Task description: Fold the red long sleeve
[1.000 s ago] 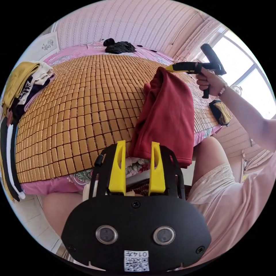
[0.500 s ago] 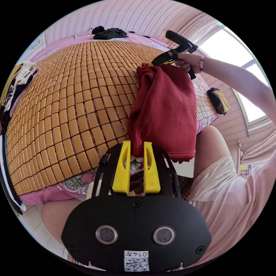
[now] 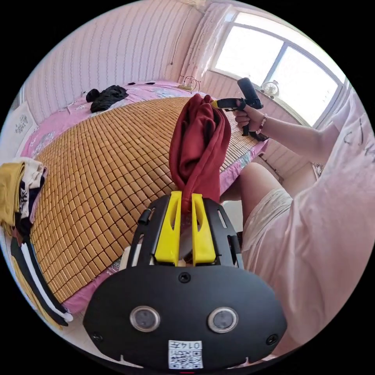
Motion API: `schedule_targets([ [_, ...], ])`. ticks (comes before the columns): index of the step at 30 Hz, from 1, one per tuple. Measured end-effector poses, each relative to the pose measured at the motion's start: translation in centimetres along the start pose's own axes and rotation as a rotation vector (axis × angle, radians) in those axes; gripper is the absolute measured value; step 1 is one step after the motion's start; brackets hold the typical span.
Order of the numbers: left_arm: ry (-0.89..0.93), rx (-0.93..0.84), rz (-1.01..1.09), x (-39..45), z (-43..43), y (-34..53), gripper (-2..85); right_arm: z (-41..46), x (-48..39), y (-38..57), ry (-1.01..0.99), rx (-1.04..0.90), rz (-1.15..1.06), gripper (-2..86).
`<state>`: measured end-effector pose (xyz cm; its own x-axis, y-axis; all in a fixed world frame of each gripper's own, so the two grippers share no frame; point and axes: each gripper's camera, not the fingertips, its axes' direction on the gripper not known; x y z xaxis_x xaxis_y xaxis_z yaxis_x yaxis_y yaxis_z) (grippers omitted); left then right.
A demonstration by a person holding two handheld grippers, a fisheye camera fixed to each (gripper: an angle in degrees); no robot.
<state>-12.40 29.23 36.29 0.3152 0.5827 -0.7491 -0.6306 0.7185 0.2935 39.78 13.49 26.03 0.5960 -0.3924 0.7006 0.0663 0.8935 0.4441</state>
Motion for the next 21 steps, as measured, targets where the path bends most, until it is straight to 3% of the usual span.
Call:
schedule_targets([
  [5, 0.000, 0.052, 0.239, 5.0, -2.4, -3.6, 4.4, -11.7, -4.2, 9.6, 0.070, 0.350, 0.064, 2.4],
  [10, 0.118, 0.090, 0.474, 9.9, -0.6, -10.0, 4.4, -22.3, -7.3, 15.1, 0.307, 0.487, 0.096, 2.4],
  [15, 0.390, 0.136, 0.625, 16.1, 5.6, -20.8, 4.4, -34.6, -8.7, 16.9, 0.586, 0.483, 0.157, 2.8],
  [17, 0.465, 0.127, 0.670, 18.6, 8.3, -25.2, 4.4, -40.9, -7.7, 14.6, 0.738, 0.388, 0.214, 3.3],
  [21, 0.574, 0.020, 0.497, 21.9, 18.1, -36.8, 5.4, -49.5, 0.1, 7.8, 0.863, 0.248, 0.426, 6.1],
])
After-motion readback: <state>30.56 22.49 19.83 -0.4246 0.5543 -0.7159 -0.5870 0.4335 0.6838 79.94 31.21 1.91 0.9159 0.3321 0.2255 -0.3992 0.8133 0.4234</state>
